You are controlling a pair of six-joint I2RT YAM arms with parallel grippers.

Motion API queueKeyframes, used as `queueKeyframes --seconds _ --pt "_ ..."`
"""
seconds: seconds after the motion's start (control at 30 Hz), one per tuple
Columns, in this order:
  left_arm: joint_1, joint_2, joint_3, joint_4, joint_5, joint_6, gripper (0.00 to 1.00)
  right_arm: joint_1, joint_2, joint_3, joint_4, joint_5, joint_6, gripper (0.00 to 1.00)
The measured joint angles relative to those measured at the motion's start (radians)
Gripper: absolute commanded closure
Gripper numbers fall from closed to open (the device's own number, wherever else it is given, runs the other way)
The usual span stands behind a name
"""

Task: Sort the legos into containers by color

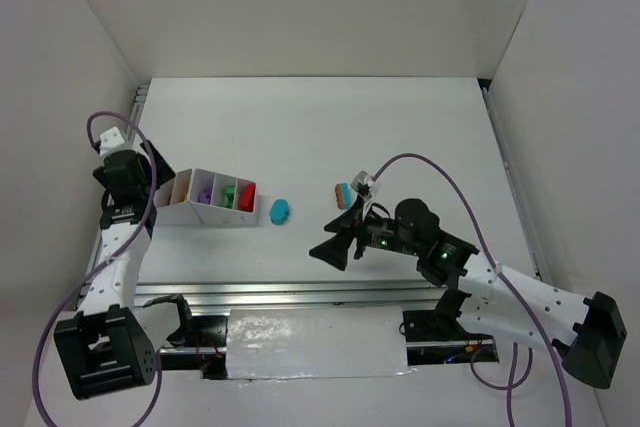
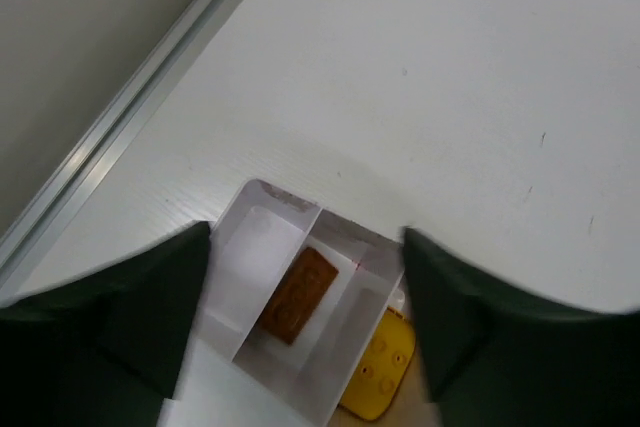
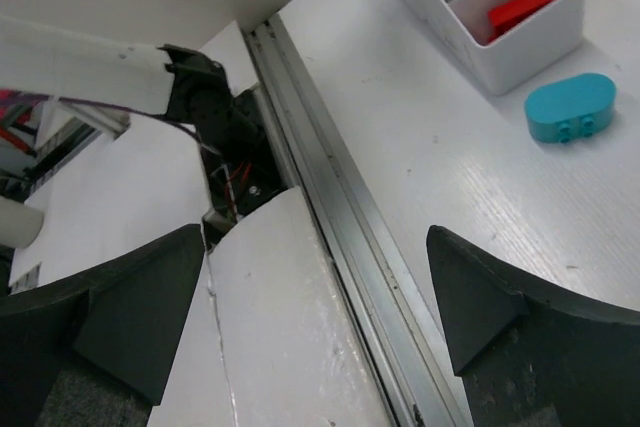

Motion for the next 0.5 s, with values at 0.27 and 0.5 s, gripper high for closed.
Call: queueKeyframes --seconds 0.27,0.5 --pt "-0.015 -0.164 0.231 -0.278 -0.02 -0.128 0.0 -0.02 0.385 0.253 -0.254 0.367 0.121 0.0" --pt "-0.027 -0.431 0.152 -0.418 0.066 -0.216 0.0 -0.154 0.722 0.48 -0.456 0.567 0.161 0.03"
